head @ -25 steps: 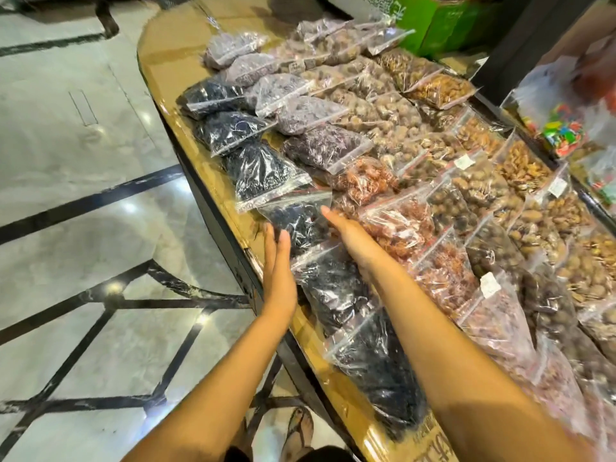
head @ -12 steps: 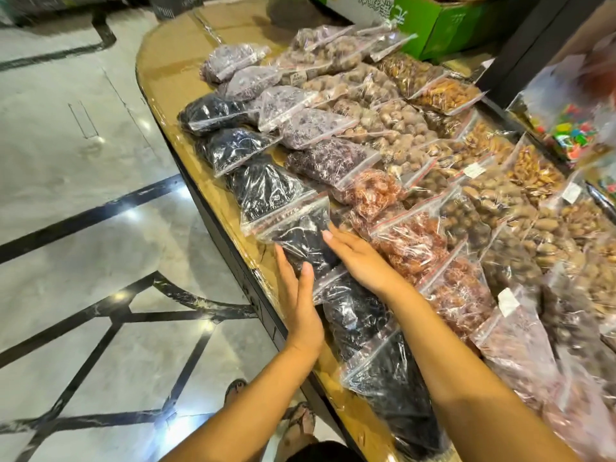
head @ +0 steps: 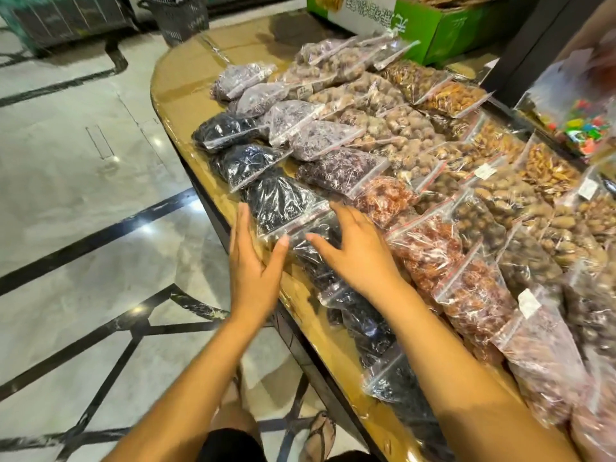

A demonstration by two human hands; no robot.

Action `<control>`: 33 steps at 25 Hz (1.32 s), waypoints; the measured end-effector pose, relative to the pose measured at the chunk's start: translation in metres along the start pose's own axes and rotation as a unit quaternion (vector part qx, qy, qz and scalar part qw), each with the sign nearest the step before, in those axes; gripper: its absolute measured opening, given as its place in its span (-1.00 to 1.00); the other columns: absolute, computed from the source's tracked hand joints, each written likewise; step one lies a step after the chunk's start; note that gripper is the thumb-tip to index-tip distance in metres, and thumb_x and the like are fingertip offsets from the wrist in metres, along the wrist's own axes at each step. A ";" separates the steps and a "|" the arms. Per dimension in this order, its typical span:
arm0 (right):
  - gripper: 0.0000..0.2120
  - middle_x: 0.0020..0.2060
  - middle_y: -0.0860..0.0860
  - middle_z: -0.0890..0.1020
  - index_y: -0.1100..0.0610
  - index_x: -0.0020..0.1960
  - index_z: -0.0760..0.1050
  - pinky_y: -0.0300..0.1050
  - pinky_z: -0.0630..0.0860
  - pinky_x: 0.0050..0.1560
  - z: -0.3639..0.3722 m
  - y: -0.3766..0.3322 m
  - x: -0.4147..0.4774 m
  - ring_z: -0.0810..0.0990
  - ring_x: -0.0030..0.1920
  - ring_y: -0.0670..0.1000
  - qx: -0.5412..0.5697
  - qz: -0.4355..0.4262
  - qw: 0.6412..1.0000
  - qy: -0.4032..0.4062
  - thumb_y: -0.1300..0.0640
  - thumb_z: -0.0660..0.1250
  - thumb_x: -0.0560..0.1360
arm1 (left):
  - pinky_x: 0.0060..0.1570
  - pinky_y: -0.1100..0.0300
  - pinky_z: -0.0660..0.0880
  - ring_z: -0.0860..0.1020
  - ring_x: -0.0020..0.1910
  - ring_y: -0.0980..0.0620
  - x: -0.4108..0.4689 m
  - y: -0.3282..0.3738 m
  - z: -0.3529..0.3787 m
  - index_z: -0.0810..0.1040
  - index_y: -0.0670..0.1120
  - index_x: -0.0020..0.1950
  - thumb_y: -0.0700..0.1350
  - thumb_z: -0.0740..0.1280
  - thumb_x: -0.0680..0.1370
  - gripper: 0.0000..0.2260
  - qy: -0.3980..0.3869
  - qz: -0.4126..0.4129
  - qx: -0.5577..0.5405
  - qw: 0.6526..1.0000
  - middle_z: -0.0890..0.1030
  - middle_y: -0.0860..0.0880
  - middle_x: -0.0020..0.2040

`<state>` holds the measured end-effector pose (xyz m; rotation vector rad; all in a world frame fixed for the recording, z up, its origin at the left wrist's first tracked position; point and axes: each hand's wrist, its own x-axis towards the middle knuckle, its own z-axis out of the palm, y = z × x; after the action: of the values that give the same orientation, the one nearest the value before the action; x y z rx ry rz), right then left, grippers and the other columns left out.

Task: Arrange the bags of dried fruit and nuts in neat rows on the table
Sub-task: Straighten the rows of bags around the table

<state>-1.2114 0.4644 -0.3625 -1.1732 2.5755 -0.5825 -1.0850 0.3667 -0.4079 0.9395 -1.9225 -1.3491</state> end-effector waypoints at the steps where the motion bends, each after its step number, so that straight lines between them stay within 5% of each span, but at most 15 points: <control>1: -0.20 0.47 0.07 0.28 0.11 0.53 0.09 0.06 0.22 0.46 0.004 -0.011 0.012 0.23 0.46 0.09 -0.020 -0.008 1.000 -0.001 -0.31 0.20 0.48 | 0.50 -0.03 0.04 -0.02 0.55 0.14 0.023 -0.008 -0.014 0.00 0.08 0.57 0.22 0.25 0.54 -0.30 -0.045 0.058 0.092 0.993 0.02 0.11 0.58; 4: -0.16 0.42 0.13 0.34 0.18 0.51 0.12 0.08 0.25 0.40 0.028 -0.031 0.049 0.23 0.42 0.15 -0.045 0.065 0.997 -0.012 -0.34 0.22 0.45 | 0.51 -0.11 -0.08 -0.13 0.56 0.01 0.097 -0.027 -0.049 0.00 0.02 0.58 0.34 0.16 0.51 -0.24 -0.173 0.211 0.310 0.911 -0.02 -0.01 0.59; 9: -0.24 0.29 0.21 0.46 0.19 0.32 0.36 0.14 0.31 0.31 0.049 -0.040 0.083 0.33 0.34 0.23 -0.062 0.252 0.966 -0.013 -0.42 0.08 0.45 | 0.46 -0.21 -0.13 -0.04 0.55 -0.24 0.199 -0.053 -0.072 0.07 0.00 0.57 0.43 -0.05 0.48 -0.22 -0.246 0.350 0.472 0.771 0.04 -0.11 0.58; 11: -0.56 0.10 0.11 0.55 0.03 0.04 0.47 0.10 0.38 0.20 0.047 -0.042 0.091 0.43 0.22 0.18 0.025 0.276 0.960 0.022 -0.33 0.24 0.44 | 0.46 -0.15 -0.05 0.12 0.53 -0.21 0.219 -0.056 -0.068 0.14 -0.09 0.55 0.36 0.06 0.51 -0.25 -0.272 0.397 0.457 0.748 0.17 -0.14 0.55; 12: -0.74 -0.01 0.04 0.58 -0.06 -0.13 0.44 0.07 0.41 0.14 0.046 -0.044 0.092 0.47 0.14 0.14 0.074 0.279 0.956 0.053 -0.25 0.31 0.45 | 0.46 -0.10 0.01 0.19 0.51 -0.20 0.224 -0.055 -0.066 0.19 -0.16 0.53 0.27 0.17 0.53 -0.29 -0.281 0.412 0.431 0.752 0.24 -0.16 0.53; 14: -0.77 -0.21 -0.04 0.59 -0.07 -0.29 0.41 -0.02 0.41 0.01 0.045 -0.046 0.087 0.52 -0.09 0.03 0.180 0.294 0.932 0.114 -0.10 0.37 0.47 | 0.44 -0.05 0.12 0.21 0.49 -0.22 0.227 -0.051 -0.062 0.24 -0.23 0.49 0.04 0.35 0.53 -0.36 -0.304 0.413 0.389 0.766 0.27 -0.19 0.50; 16: -0.80 -0.29 -0.08 0.56 -0.01 -0.29 0.48 -0.11 0.38 -0.05 0.041 -0.050 0.086 0.50 -0.27 -0.07 0.300 0.306 0.889 0.162 0.04 0.38 0.50 | 0.38 -0.10 0.28 0.25 0.46 -0.28 0.225 -0.051 -0.056 0.35 -0.26 0.43 -0.07 0.28 0.56 -0.51 -0.312 0.400 0.370 0.778 0.35 -0.21 0.45; 20: -0.84 -0.20 -0.12 0.58 0.01 -0.24 0.51 -0.04 0.42 0.15 0.037 -0.048 0.090 0.55 -0.08 -0.06 0.298 0.296 0.888 0.186 0.10 0.36 0.52 | 0.13 -0.32 0.47 0.44 0.29 -0.39 0.209 -0.060 -0.043 0.59 -0.29 0.18 -0.02 0.05 0.66 -0.56 -0.238 0.376 0.256 0.858 0.60 -0.22 0.21; 23: -0.87 -0.14 -0.12 0.55 0.01 -0.20 0.48 -0.09 0.41 0.03 0.038 -0.044 0.092 0.52 -0.02 -0.02 0.211 0.301 0.921 0.130 0.07 0.36 0.52 | 0.16 -0.36 0.43 0.33 0.38 -0.40 0.202 -0.068 -0.041 0.57 -0.22 0.24 0.03 0.02 0.66 -0.54 -0.251 0.377 0.255 0.855 0.55 -0.18 0.30; 26: -0.90 -0.02 0.01 0.59 0.06 -0.03 0.51 -0.05 0.45 0.08 0.044 -0.052 0.101 0.53 0.04 0.04 0.155 0.282 0.922 0.215 0.04 0.35 0.51 | 0.33 -0.38 0.23 0.10 0.50 -0.35 0.201 -0.059 -0.048 0.43 -0.09 0.41 0.16 -0.07 0.65 -0.48 -0.322 0.370 0.286 0.823 0.34 -0.16 0.48; 28: -0.72 -0.08 0.04 0.64 0.10 -0.01 0.57 0.05 0.48 0.11 0.052 -0.073 0.116 0.56 0.04 0.10 0.134 0.279 0.918 0.249 -0.09 0.25 0.53 | 0.47 -0.24 0.00 -0.07 0.55 -0.19 0.207 -0.047 -0.062 0.21 0.01 0.52 0.28 -0.14 0.60 -0.41 -0.330 0.370 0.301 0.815 0.11 -0.11 0.57; 30: -0.55 -0.16 0.03 0.65 0.10 -0.10 0.58 0.11 0.47 0.10 0.059 -0.090 0.134 0.58 -0.03 0.12 0.083 0.295 0.932 0.194 -0.24 0.11 0.53 | 0.51 -0.06 -0.14 -0.11 0.57 -0.05 0.230 -0.036 -0.074 0.11 0.04 0.55 0.33 -0.17 0.57 -0.38 -0.300 0.341 0.275 0.848 0.01 -0.04 0.59; 33: -0.57 -0.23 0.01 0.56 0.07 -0.24 0.43 0.13 0.36 0.16 0.063 -0.099 0.159 0.53 0.00 0.14 0.032 0.326 0.937 0.123 -0.24 0.10 0.56 | 0.51 -0.06 -0.10 -0.07 0.56 0.03 0.295 -0.048 -0.085 0.10 0.04 0.56 0.40 -0.12 0.52 -0.29 -0.292 0.272 0.251 0.882 0.03 0.02 0.59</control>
<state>-1.2240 0.2678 -0.3828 -0.1793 2.8851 -0.6672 -1.1748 0.0691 -0.4054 0.1246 -2.8066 -0.8487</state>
